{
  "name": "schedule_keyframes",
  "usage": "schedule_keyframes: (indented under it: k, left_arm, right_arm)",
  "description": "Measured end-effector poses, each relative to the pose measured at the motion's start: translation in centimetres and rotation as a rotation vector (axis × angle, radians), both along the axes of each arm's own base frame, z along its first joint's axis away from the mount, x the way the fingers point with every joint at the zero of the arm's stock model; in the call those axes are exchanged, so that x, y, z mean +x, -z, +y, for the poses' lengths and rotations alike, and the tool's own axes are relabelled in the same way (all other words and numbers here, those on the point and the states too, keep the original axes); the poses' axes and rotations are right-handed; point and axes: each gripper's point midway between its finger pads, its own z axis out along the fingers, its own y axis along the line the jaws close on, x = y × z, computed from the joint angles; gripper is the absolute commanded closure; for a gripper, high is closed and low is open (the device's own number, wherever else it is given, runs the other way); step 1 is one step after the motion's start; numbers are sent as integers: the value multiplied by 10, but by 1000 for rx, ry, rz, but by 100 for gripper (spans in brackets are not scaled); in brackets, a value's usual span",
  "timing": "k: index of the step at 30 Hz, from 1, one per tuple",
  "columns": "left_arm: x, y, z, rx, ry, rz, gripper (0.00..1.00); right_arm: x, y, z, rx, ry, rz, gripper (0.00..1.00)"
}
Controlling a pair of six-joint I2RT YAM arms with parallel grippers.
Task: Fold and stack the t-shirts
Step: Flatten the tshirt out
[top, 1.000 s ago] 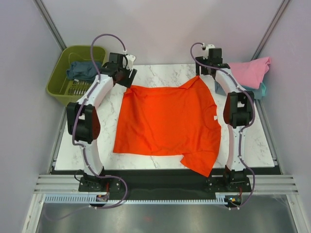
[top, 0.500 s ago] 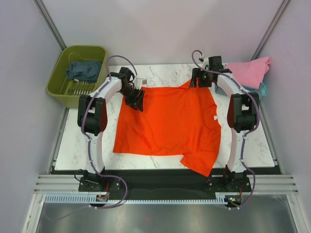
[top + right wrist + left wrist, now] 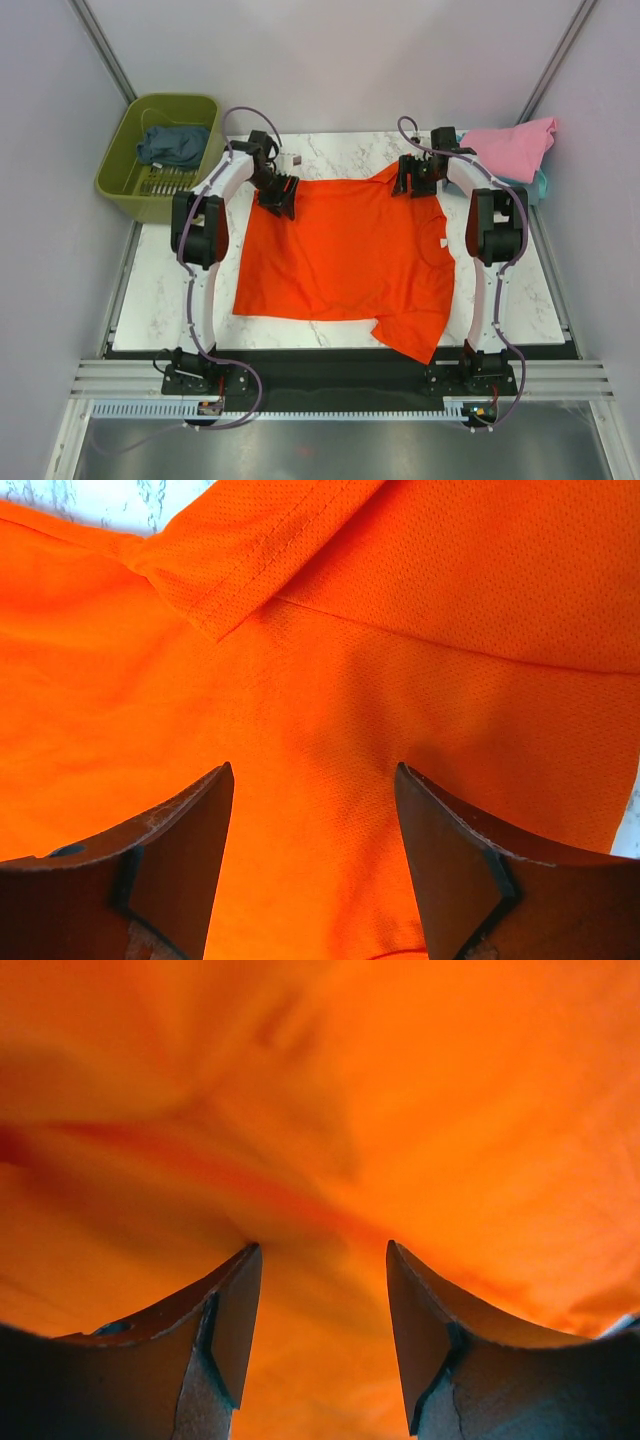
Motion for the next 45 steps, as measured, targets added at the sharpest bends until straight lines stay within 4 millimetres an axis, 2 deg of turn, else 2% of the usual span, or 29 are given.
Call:
schedule_keyframes:
  k: [6, 11, 16, 19, 21, 25, 27, 30, 33, 37, 40, 43, 45]
  left_arm:
    - [52, 9, 23, 89, -61, -118, 37]
    - [82, 18, 54, 182, -132, -184, 37]
    - [113, 8, 100, 302, -253, -285, 37]
    - [130, -4, 120, 344, -313, -346, 36]
    - [142, -16, 129, 354, -349, -396, 35]
    - [159, -37, 128, 347, -372, -478, 37]
    - [157, -43, 121, 338, -363, -486, 38]
    - [136, -55, 99, 280, -318, -465, 39]
    - [101, -70, 63, 183, -241, -426, 41]
    - [53, -87, 7, 34, -119, -361, 43]
    - [22, -73, -21, -35, -51, -266, 44]
    - [-7, -45, -23, -42, -32, -143, 44]
    - [-18, -34, -20, -39, -33, -83, 44]
  right_arm:
    - [1, 0, -1, -4, -2, 4, 25]
    - [1, 1, -2, -16, -8, 1, 25]
    - [2, 1, -3, -22, -12, -2, 25]
    - [2, 1, -3, -25, -14, -3, 25]
    - [2, 2, -3, -26, -15, -3, 25]
    - [2, 1, -3, -31, -20, -6, 26]
    - [2, 0, -3, -33, -24, -9, 25]
    - [3, -3, -5, -54, -41, -20, 25]
    - [11, -11, -7, -63, -49, -40, 25]
    - [34, -28, -3, -38, -60, -108, 26]
    - [43, -32, -1, -29, -63, -131, 26]
    - [57, -31, -4, -34, -56, -155, 26]
    - [68, -29, -8, -51, -41, -177, 26]
